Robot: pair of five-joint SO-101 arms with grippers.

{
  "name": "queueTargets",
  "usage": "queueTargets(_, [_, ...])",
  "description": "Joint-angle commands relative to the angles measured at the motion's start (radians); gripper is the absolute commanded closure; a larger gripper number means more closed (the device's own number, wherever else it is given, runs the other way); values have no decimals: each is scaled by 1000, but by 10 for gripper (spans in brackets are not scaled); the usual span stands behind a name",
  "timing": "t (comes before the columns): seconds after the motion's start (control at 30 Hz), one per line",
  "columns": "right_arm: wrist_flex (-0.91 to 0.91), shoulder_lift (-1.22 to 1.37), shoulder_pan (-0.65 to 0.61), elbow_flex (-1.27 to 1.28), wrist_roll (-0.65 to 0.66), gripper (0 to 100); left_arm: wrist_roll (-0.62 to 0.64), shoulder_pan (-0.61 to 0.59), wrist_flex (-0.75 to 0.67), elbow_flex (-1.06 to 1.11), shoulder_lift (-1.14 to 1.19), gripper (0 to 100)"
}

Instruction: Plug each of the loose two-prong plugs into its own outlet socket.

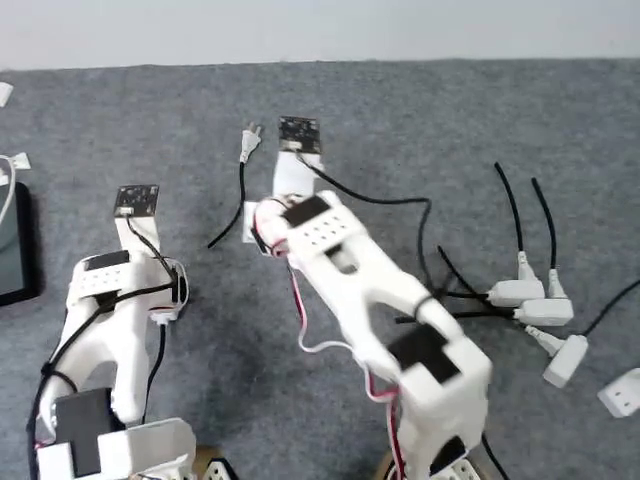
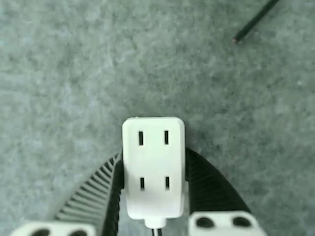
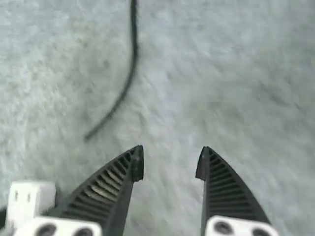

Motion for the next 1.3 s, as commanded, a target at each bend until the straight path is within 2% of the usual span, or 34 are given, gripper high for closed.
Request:
queueTargets(0.0, [-13,107,-15,-216,-12,815,-2,-48,-21,-27,-32,987])
queueTargets(0.2, [-13,315,-36,-457,-12,815,-6,-104,-20,-70,12,986])
queueTargets(0.4, [2,487,-64,-654,-9,815,-6,-107,-20,-68,14,986])
queueTargets(0.57, [97,618,-64,-835,-5,816,-8,-107,-20,-68,15,986])
queueTargets(0.8, [337,789,-65,-1154,-3,818,-8,-107,-15,-64,14,986])
queueTargets(0.9, [435,842,-61,-1257,32,898,-21,-109,21,-64,17,986])
queueTargets(1.0, [498,877,-61,-1330,135,983,-69,-143,52,-61,17,986])
queueTargets(1.27, [579,888,-68,-1359,161,991,-77,-190,72,-41,9,986])
